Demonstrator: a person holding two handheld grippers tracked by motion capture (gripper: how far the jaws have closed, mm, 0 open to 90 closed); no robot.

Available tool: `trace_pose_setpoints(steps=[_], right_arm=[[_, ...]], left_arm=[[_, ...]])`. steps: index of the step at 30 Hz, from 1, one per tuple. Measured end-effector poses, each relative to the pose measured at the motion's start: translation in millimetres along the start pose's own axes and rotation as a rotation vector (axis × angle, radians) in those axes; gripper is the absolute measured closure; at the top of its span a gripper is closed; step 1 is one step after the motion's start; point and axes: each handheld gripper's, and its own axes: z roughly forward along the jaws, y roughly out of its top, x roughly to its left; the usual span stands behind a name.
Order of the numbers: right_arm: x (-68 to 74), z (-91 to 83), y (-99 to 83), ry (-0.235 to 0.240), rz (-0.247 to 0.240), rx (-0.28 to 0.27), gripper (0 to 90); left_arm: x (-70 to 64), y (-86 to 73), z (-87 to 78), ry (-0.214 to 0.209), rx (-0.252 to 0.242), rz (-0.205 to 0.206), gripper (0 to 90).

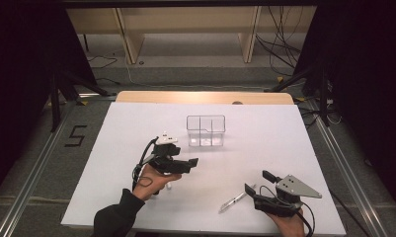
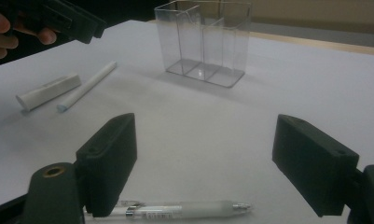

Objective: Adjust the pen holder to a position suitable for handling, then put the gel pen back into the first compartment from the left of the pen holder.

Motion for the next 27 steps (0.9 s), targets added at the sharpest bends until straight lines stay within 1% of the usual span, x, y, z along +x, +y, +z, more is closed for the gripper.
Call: trace_pose_setpoints(steps=[7, 10, 15, 24, 27], right_arm=[[-1.0, 0.2, 0.0, -0.006, 0.002, 0.001, 22.8], [-1.0, 0.0, 0.0, -0.008, 0.002, 0.002, 22.8], [-0.8, -0.1, 0.1, -0.008, -0.002, 0.003, 22.8], [-1.0, -0.2, 0.1, -0.009, -0.005, 0.004, 22.8], [-1.9, 0.2, -0.1, -0.008, -0.002, 0.003, 22.8]], left_arm=[[-9.4, -4.8, 2.2, -0.014, 0.026, 0.027, 18.1], [-12.9, -6.8, 2.8, -0.015, 0.027, 0.035, 17.9], [-17.6, -10.6, 4.3, -0.015, 0.041, 0.057, 17.9], [-27.1, -16.4, 9.0, -0.033, 0.067, 0.070, 17.8], [-31.4, -18.6, 12.2, -0.043, 0.085, 0.081, 17.9]])
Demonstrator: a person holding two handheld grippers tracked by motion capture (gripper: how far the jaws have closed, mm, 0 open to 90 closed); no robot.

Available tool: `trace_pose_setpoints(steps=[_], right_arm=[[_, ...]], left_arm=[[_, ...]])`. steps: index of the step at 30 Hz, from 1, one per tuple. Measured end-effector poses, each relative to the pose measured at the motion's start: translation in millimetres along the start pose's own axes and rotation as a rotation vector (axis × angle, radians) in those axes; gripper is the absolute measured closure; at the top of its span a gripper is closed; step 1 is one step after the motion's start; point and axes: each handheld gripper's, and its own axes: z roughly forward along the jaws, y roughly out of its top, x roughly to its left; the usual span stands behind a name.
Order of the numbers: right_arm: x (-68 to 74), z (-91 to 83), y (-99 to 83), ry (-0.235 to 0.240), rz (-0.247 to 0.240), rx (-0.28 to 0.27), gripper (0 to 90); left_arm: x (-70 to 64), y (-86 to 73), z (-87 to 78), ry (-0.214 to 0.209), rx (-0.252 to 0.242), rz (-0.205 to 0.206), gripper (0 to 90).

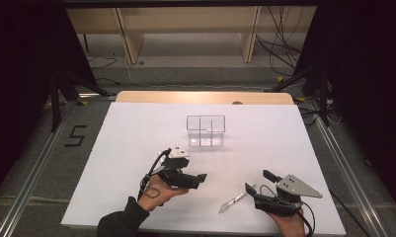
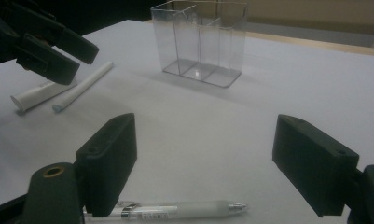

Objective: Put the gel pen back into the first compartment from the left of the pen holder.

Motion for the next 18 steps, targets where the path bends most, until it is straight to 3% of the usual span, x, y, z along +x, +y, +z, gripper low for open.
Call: trace_pose_setpoints(steps=[7, 13, 18], right_arm=[[0.3, -0.1, -0.1, -0.001, -0.002, 0.003, 22.7], [1.0, -1.6, -0.6, -0.008, -0.004, 0.005, 22.7], [1.4, -0.7, -0.9, -0.009, -0.004, 0.006, 22.7]], left_arm=[[-15.2, -2.9, 6.3, -0.025, 0.021, 0.030, 18.3], [-31.8, -8.2, 16.0, -0.048, 0.063, 0.083, 18.7], [-40.2, -11.4, 20.2, -0.063, 0.066, 0.093, 20.8]])
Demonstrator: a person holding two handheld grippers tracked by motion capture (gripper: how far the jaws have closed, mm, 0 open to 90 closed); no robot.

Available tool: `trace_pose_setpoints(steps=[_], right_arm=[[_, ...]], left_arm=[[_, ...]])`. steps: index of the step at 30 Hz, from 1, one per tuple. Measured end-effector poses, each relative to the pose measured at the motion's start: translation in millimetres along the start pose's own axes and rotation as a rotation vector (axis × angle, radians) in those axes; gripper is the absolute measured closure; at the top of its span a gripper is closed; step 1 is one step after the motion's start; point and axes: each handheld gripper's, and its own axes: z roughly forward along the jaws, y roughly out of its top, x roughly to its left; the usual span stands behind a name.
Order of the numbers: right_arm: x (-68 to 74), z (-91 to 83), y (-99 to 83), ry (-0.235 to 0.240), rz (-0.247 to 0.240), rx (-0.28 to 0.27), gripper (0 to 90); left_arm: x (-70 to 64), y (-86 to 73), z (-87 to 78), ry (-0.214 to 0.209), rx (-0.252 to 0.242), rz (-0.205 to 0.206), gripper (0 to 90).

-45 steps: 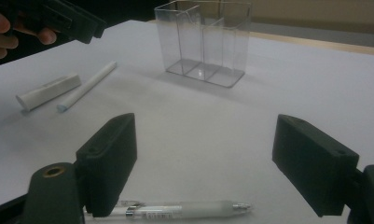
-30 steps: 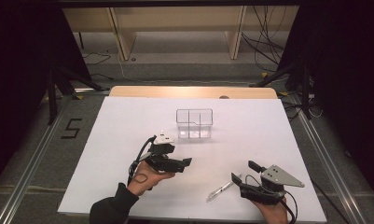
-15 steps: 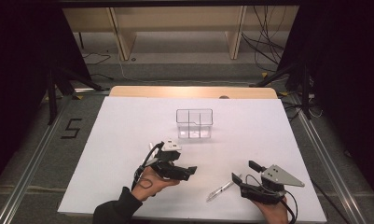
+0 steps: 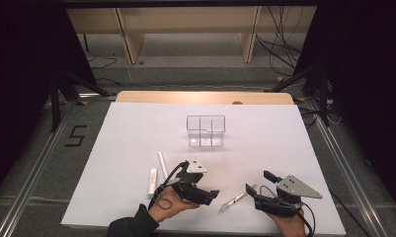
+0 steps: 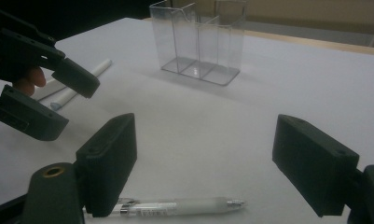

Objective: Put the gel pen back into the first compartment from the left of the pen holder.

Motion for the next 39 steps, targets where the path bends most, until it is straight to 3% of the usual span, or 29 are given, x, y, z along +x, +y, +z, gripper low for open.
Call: trace_pose_setpoints(steps=[15, 21, 26, 32, 39], right_arm=[[0.0, 0.1, 0.0, -0.001, -0.003, 0.001, 22.7], [0.2, 0.3, -0.1, 0.001, -0.003, 0.002, 22.7], [-0.2, 0.6, -0.5, 0.002, -0.004, 0.002, 22.8], [0.4, 0.8, -0.5, 0.003, -0.005, 0.006, 22.8], [0.6, 0.3, -0.4, 0.004, -0.007, 0.004, 22.8]], left_arm=[[-27.0, -9.4, 25.3, -0.049, 0.075, 0.090, 32.6], [-34.5, -11.2, 32.5, -0.072, 0.085, 0.107, 38.8], [-38.9, -12.2, 37.3, -0.066, 0.094, 0.132, 44.7], [-42.7, -11.4, 41.1, -0.056, 0.085, 0.133, 52.1], [-47.6, -12.4, 48.1, -0.058, 0.110, 0.165, 58.6]])
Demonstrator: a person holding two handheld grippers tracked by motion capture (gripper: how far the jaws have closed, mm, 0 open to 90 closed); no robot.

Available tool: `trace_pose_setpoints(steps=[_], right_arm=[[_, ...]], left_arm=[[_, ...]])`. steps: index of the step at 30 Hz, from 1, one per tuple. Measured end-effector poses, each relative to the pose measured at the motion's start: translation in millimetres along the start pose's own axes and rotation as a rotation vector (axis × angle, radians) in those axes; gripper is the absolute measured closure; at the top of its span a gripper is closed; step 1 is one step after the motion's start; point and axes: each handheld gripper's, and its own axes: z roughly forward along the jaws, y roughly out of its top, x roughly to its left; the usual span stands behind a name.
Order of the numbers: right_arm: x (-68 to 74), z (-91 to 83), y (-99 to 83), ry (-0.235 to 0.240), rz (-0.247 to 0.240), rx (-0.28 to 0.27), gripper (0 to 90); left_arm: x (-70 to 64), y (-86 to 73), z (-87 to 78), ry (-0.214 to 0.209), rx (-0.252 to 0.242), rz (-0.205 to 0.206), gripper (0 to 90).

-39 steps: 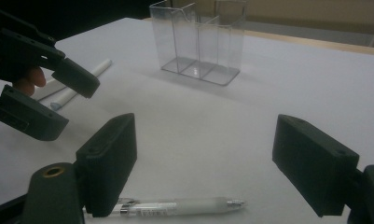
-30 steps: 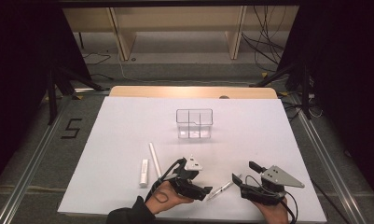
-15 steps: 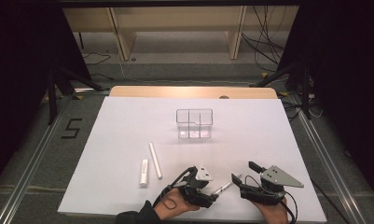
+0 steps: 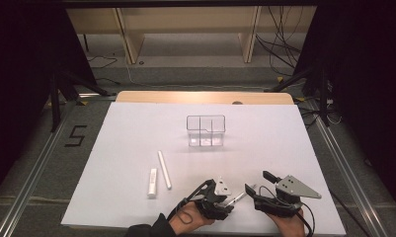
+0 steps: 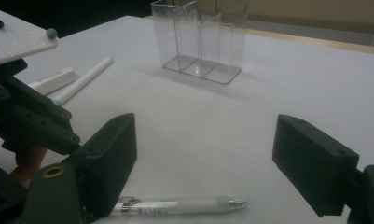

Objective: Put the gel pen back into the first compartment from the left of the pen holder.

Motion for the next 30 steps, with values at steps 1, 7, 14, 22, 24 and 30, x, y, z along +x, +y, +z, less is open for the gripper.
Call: trace_pose_setpoints(steps=[1, 7, 14, 22, 24, 30], right_arm=[[0.0, -0.1, 0.0, 0.000, 0.000, -0.001, 22.8], [0.0, 0.0, 0.0, 0.002, -0.001, 0.001, 22.8], [0.4, 0.3, -0.1, 0.003, -0.001, 0.002, 22.9], [0.5, 0.3, -0.1, 0.005, -0.004, 0.003, 22.9], [0.7, 0.6, -0.2, 0.004, -0.003, 0.002, 22.9], [0.9, 0.5, -0.1, 0.004, -0.004, 0.004, 22.9]], left_arm=[[-0.6, -0.3, 0.6, 0.007, -0.002, 0.002, 59.3], [-0.3, 0.0, 0.5, 0.014, -0.002, 0.009, 63.8], [-2.8, 0.5, 0.9, 0.032, 0.007, 0.028, 69.2], [-3.8, 1.1, 1.4, 0.037, 0.011, 0.037, 73.0], [-4.0, 1.4, 1.4, 0.040, 0.015, 0.043, 73.3], [-2.9, 1.8, 1.2, 0.029, 0.016, 0.041, 74.7]])
